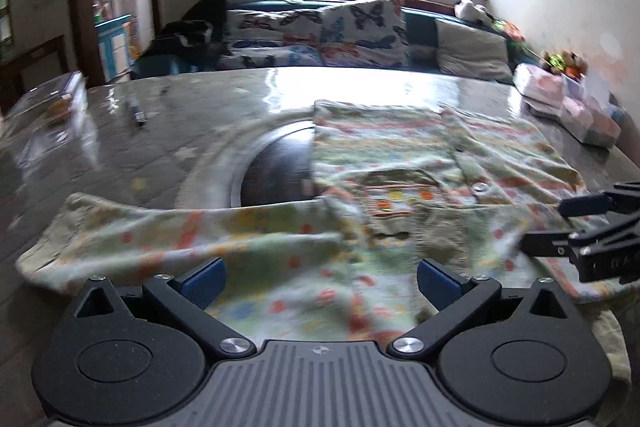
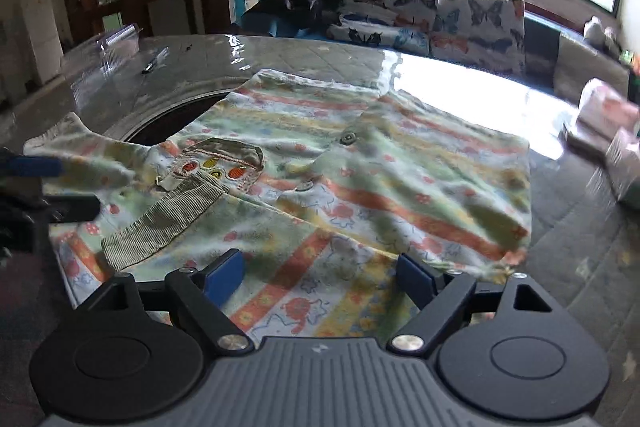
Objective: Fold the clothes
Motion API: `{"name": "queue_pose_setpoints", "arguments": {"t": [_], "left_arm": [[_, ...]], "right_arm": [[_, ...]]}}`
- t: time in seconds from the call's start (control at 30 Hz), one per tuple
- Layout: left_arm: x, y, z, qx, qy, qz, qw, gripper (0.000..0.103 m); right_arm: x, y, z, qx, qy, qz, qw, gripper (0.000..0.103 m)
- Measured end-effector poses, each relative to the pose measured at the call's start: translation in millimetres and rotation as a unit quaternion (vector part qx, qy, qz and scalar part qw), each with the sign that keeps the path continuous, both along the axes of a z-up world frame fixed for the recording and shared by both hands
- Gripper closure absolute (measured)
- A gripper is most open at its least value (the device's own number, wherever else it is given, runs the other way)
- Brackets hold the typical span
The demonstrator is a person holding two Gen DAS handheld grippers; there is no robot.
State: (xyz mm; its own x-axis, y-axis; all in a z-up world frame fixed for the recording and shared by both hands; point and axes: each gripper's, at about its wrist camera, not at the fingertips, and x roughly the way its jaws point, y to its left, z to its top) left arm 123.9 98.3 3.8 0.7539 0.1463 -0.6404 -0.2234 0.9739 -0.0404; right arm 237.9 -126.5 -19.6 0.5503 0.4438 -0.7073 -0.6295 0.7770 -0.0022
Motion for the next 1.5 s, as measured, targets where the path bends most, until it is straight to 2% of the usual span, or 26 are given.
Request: {"name": "queue_pose_setpoints", "arguments": {"t": [0.17, 0.3, 0.47, 0.6, 0.67, 0.83, 0.9, 1.0, 1.07, 1.17, 1.23, 1.33, 1.5], "left_arm": [[-23, 29, 3, -0.007, -0.009, 0.049, 0.9987, 0.000], [-40, 60, 4, -0.009, -0.017, 0.102, 0.9946, 0.000], [-59, 104, 11, -0.021, -0.034, 0.179, 0.9830, 0.000], [-63, 135, 15, -0.027, -0.042, 0.221, 0.9741, 0.001], [-63, 149, 14, -0.038, -0.041, 0.232, 0.9711, 0.006], [-58, 170, 8, -0.073, -0.034, 0.241, 0.9672, 0.027], [-56, 175, 5, -0.083, -0.033, 0.242, 0.9661, 0.028], [-54, 178, 1, -0.092, -0.032, 0.242, 0.9653, 0.042], [-54, 179, -1, -0.096, -0.033, 0.241, 0.9651, 0.045], [-54, 179, -1, -0.091, -0.035, 0.242, 0.9653, 0.058], [-54, 182, -2, -0.096, -0.039, 0.238, 0.9658, 0.083], [-55, 182, 1, -0.106, -0.052, 0.228, 0.9664, 0.091], [-55, 165, 24, -0.101, -0.090, 0.192, 0.9721, 0.093]], "right_arm": [[-10, -1, 9, 0.018, -0.006, 0.001, 1.000, 0.015], [-17, 5, 2, 0.006, 0.002, 0.015, 1.000, 0.015], [-18, 5, 2, 0.010, 0.006, 0.009, 1.000, 0.015], [-20, 5, 1, 0.008, 0.006, 0.009, 1.000, 0.015], [-20, 5, 1, 0.009, 0.007, 0.007, 1.000, 0.015], [-20, 5, 2, 0.008, 0.007, 0.006, 1.000, 0.015], [-20, 5, 2, 0.009, 0.008, 0.005, 1.000, 0.015], [-20, 5, 1, 0.010, 0.009, 0.003, 1.000, 0.015], [-20, 5, 1, 0.011, 0.010, 0.002, 1.000, 0.015], [-21, 4, 1, 0.011, 0.009, 0.001, 1.000, 0.015], [-21, 4, 2, 0.011, 0.008, 0.000, 1.000, 0.015], [-22, 2, 3, 0.013, 0.005, -0.002, 1.000, 0.015], [-25, -3, 7, 0.021, 0.000, -0.005, 1.000, 0.015]]}}
